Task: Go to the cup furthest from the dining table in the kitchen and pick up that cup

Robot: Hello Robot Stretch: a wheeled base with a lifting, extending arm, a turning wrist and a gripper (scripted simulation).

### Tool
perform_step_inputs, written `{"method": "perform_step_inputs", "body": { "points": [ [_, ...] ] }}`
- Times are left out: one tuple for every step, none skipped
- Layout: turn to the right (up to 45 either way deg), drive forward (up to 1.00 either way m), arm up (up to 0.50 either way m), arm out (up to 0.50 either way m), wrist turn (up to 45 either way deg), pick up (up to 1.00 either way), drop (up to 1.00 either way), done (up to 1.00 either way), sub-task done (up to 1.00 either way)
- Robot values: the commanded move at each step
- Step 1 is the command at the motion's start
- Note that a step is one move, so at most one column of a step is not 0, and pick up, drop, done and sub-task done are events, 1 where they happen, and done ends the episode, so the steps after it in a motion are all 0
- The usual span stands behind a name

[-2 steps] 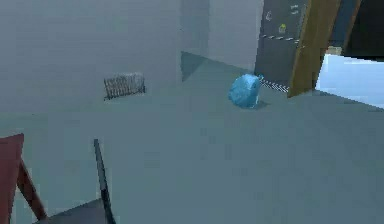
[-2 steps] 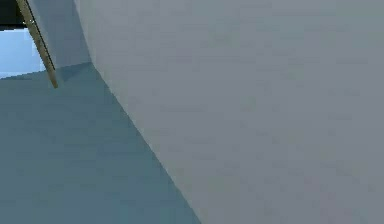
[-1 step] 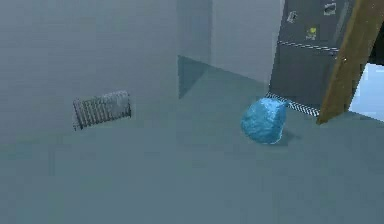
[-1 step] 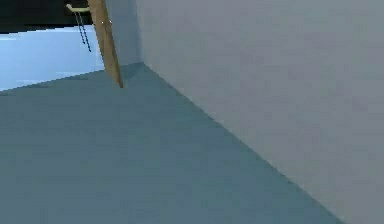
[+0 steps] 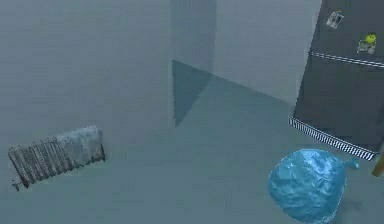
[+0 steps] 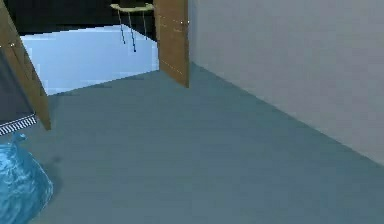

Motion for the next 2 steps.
{"method": "perform_step_inputs", "body": {
  "points": [
    [0.0,1.00,0.00,0.00,0.0,0.00,0.00,0.00,0.00],
    [0.0,0.80,0.00,0.00,0.0,0.00,0.00,0.00,0.00]
  ]
}}
